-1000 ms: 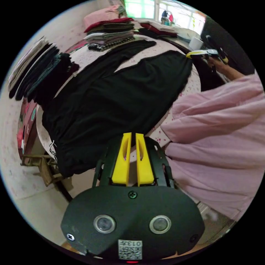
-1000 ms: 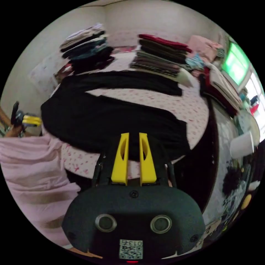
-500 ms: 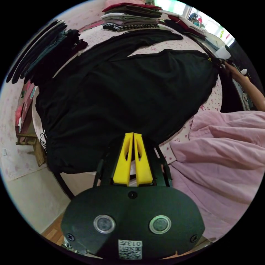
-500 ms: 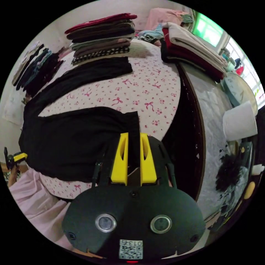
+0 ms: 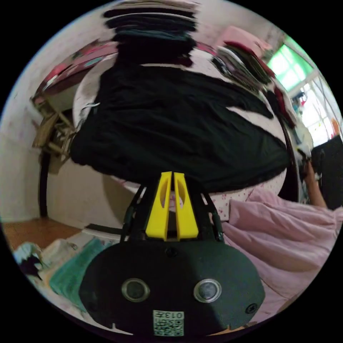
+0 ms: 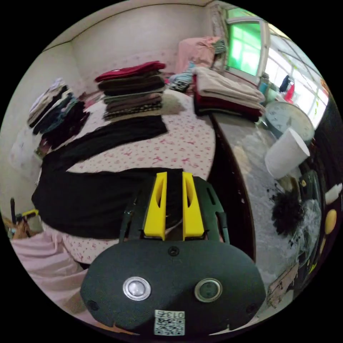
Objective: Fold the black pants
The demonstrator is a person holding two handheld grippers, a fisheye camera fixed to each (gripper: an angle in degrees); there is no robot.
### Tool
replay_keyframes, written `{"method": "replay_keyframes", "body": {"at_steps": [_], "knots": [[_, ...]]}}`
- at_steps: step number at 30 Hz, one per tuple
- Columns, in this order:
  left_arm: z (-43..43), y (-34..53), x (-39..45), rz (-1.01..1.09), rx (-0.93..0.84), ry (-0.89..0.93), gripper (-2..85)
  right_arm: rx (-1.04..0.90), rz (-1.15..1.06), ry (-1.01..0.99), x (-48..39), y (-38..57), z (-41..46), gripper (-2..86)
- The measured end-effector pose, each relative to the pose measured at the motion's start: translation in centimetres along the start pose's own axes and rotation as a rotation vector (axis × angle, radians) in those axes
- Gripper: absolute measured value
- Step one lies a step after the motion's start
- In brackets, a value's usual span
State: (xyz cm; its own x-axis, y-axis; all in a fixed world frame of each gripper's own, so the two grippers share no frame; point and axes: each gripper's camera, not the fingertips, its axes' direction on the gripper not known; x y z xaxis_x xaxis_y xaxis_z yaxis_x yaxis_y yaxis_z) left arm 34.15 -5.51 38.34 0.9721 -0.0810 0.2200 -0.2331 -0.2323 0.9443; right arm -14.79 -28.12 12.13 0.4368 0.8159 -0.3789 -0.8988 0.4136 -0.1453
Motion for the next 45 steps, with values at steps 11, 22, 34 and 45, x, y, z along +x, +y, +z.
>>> {"method": "replay_keyframes", "body": {"at_steps": [11, 22, 34, 45], "knots": [[-1.6, 2.1, -13.6, -0.236, 0.093, -0.031, 2.1, -0.236, -0.394, -0.069, -17.6, 4.3, 5.1, 1.8], [-4.7, 5.5, -25.2, -0.454, 0.212, 0.084, 11.6, -0.204, -0.464, -0.072, -22.3, 0.0, 4.8, 0.3], [-3.5, 0.5, -32.0, -0.560, 0.190, 0.257, 6.8, -0.294, -1.001, -0.265, -41.5, -2.1, 10.8, 0.2], [-4.9, 1.6, -30.8, -0.560, 0.245, 0.140, 7.5, -0.377, -0.958, -0.301, -41.6, -5.4, 14.4, 0.2]]}}
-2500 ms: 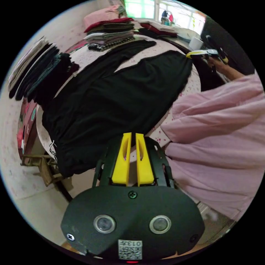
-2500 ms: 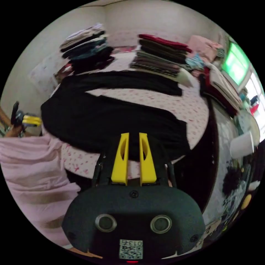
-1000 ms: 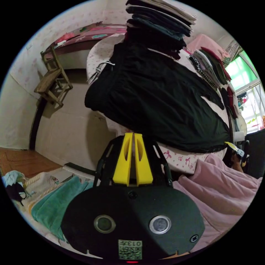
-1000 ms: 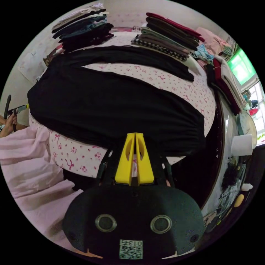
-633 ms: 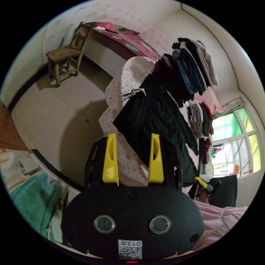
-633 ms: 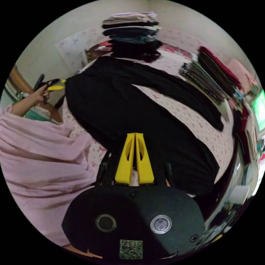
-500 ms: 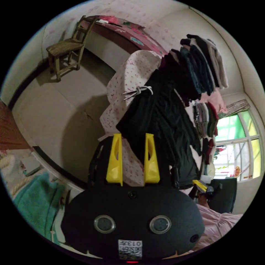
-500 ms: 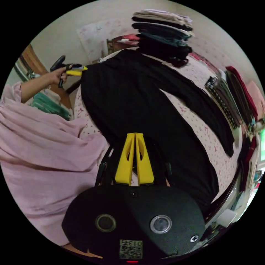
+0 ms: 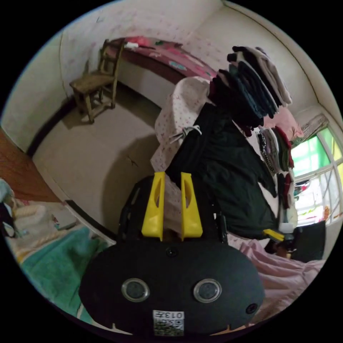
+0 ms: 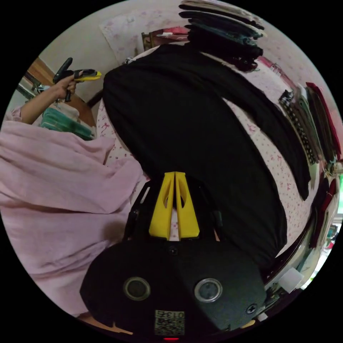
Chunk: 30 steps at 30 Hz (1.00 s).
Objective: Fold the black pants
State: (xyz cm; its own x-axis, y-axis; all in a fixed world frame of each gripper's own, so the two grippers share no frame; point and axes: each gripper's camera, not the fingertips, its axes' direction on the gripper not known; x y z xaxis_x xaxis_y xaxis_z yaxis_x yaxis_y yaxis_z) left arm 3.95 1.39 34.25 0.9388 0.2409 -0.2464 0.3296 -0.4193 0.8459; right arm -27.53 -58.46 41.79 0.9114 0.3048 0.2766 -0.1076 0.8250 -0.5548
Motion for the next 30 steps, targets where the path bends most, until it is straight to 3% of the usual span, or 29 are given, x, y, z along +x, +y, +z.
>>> {"method": "replay_keyframes", "body": {"at_steps": [3, 8, 15, 21, 30], "knots": [[-1.3, 0.0, 4.6, 0.179, 0.084, -0.140, 7.5, 0.099, 0.098, 0.028, 2.9, 0.8, -1.7, 0.2], [4.6, -1.9, 17.3, 0.544, -0.023, -0.219, 6.3, 0.150, 0.238, 0.049, 9.4, 0.5, -2.0, 0.3], [12.6, -7.7, 27.3, 0.680, -0.062, -0.256, 6.6, 0.236, 0.452, 0.148, 21.8, 0.1, -3.0, 1.0], [18.4, -15.8, 33.6, 0.777, -0.109, -0.405, 7.9, 0.240, 0.648, 0.194, 36.0, 1.2, -4.1, 4.5], [27.2, -22.1, 40.3, 0.947, -0.284, -0.585, 10.7, 0.083, 0.481, 0.220, 48.7, -5.1, -2.1, 9.4]]}}
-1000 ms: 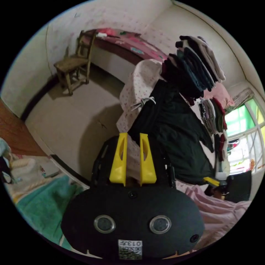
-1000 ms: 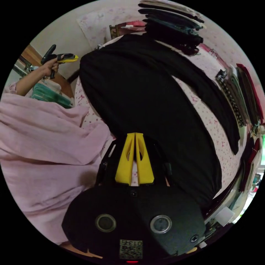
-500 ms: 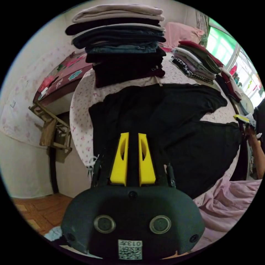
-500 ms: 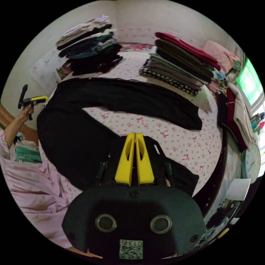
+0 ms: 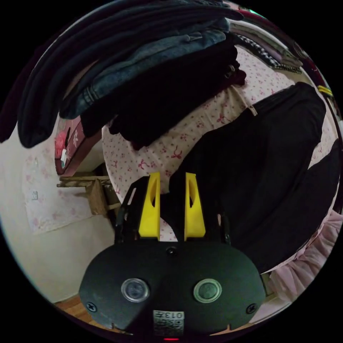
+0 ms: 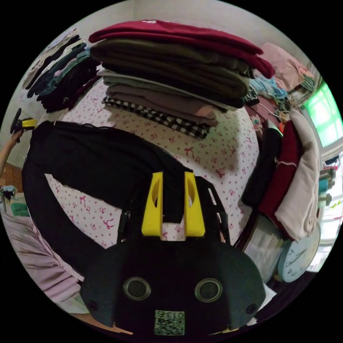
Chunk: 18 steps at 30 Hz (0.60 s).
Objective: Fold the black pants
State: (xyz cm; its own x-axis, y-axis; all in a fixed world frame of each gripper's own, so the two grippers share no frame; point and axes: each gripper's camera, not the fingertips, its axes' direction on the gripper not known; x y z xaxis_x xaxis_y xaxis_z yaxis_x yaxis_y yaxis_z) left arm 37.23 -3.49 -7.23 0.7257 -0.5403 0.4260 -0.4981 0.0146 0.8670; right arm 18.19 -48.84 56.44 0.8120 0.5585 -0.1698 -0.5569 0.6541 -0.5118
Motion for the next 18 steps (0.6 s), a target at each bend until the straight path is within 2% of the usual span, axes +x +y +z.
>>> {"method": "replay_keyframes", "body": {"at_steps": [4, 9, 13, 15, 18], "knots": [[1.8, -2.9, 1.5, 0.112, -0.060, -0.018, 12.5, -0.084, -0.129, 0.018, 0.3, -3.0, 2.8, 10.4], [4.7, -6.0, 3.1, 0.229, -0.175, 0.005, 12.8, -0.187, -0.173, 0.018, 0.7, -5.2, 5.3, 10.0], [6.3, -8.0, 4.1, 0.294, -0.253, 0.140, 4.1, -0.216, -0.149, -0.024, 1.4, -6.2, 5.5, 7.1], [6.4, -8.6, 4.5, 0.296, -0.279, 0.115, 1.9, -0.245, -0.165, 0.001, 1.0, -6.4, 5.4, 4.8], [4.6, -8.7, 4.3, 0.271, -0.202, 0.063, 0.8, -0.221, -0.221, 0.100, -0.2, -6.5, 4.3, 3.7]]}}
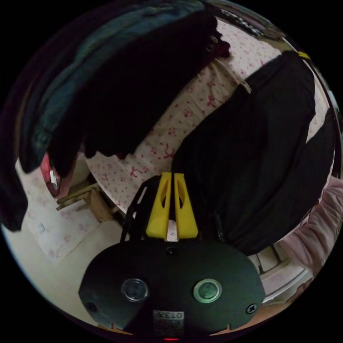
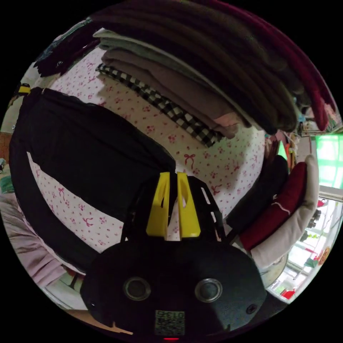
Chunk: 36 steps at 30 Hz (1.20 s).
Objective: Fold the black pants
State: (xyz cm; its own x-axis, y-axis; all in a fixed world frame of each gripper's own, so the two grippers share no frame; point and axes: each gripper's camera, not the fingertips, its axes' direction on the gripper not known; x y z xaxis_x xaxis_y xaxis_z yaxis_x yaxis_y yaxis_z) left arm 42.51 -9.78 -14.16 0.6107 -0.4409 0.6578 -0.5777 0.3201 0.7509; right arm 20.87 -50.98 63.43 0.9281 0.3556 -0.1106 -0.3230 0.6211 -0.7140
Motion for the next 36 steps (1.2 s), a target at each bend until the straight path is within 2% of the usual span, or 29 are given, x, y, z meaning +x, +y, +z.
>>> {"method": "replay_keyframes", "body": {"at_steps": [3, 5, 9, 11, 17, 22, 28, 31, 36], "knots": [[-0.6, 1.6, -1.9, -0.127, 0.088, 0.045, 0.4, 0.111, 0.070, 0.046, 0.4, 0.8, -1.8, 3.4], [0.5, 2.1, -2.1, -0.194, 0.082, 0.064, 0.3, 0.098, 0.079, 0.077, 0.1, 1.0, -1.4, 3.3], [1.2, 2.3, -0.6, -0.230, 0.076, 0.030, 0.2, 0.032, 0.128, 0.100, -0.6, 1.7, -0.1, 3.2], [0.1, 3.1, 0.4, -0.219, 0.111, -0.033, 0.2, 0.069, 0.159, 0.110, -0.5, 2.6, -1.0, 3.2], [-3.7, 7.6, 1.1, -0.311, 0.280, -0.004, 0.2, 0.191, 0.196, 0.118, -0.3, 7.6, -5.5, 3.2], [-6.0, 13.7, 4.4, -0.341, 0.413, -0.020, 0.2, 0.373, 0.243, 0.123, -1.4, 16.5, -10.9, 3.3], [-6.7, 22.5, 11.3, -0.342, 0.522, 0.004, 0.2, 0.460, 0.358, 0.099, -4.9, 29.9, -12.9, 3.6], [-5.1, 25.8, 15.1, -0.343, 0.492, 0.036, 0.2, 0.441, 0.418, 0.095, -7.4, 35.1, -12.0, 3.5], [0.4, 27.6, 20.1, -0.369, 0.372, 0.128, 0.3, 0.257, 0.534, 0.015, -12.6, 43.1, -6.1, 3.5]]}}
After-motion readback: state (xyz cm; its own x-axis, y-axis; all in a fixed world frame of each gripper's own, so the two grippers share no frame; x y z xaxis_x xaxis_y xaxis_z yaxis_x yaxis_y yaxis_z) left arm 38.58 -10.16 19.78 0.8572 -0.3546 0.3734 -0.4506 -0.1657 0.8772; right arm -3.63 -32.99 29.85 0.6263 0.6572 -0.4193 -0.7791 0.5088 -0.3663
